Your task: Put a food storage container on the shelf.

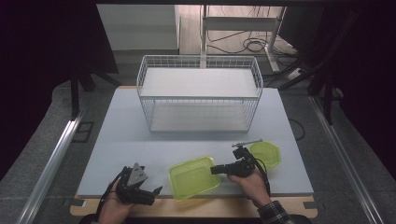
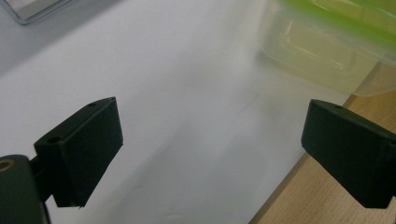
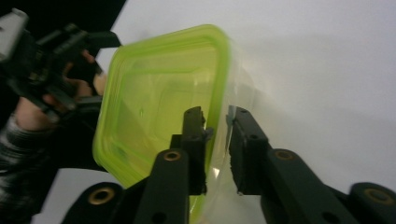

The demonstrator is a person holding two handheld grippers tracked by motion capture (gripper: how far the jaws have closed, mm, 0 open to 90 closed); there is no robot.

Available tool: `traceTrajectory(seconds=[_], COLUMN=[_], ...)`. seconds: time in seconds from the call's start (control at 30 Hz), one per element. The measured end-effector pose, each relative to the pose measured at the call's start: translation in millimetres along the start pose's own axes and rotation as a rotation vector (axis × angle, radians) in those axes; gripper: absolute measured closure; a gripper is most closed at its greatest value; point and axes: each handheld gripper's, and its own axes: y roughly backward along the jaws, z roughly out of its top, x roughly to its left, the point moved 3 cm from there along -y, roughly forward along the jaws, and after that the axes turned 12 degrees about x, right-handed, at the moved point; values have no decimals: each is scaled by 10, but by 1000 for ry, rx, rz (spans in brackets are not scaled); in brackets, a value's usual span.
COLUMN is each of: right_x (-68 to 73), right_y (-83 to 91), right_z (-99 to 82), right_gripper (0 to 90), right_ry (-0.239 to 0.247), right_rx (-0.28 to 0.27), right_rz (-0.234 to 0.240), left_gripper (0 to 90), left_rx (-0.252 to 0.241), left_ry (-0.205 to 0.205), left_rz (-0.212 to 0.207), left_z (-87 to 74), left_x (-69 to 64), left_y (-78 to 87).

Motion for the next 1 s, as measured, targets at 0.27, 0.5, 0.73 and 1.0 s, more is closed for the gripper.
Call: traceTrajectory(seconds=[0.27, 0.5, 0.73, 1.0], right_x=[61, 107, 120, 124], right_y=[8, 126, 284, 462], right_z=[32, 97, 176, 302], right_gripper=[802, 802, 801, 802], right_ry=[-8, -11, -7, -18], right_rx=[11, -39, -85, -137], right_rz=[10, 32, 22, 31], left_gripper=[52, 47, 36, 30], left_rx=[-2, -21, -29, -39], left_ry=[0, 35, 45, 47], left_rz=[4, -2, -9, -9], left_z=[-5, -14, -20, -20], left_x=[14, 58, 80, 89], left_y=[9, 25, 20, 22])
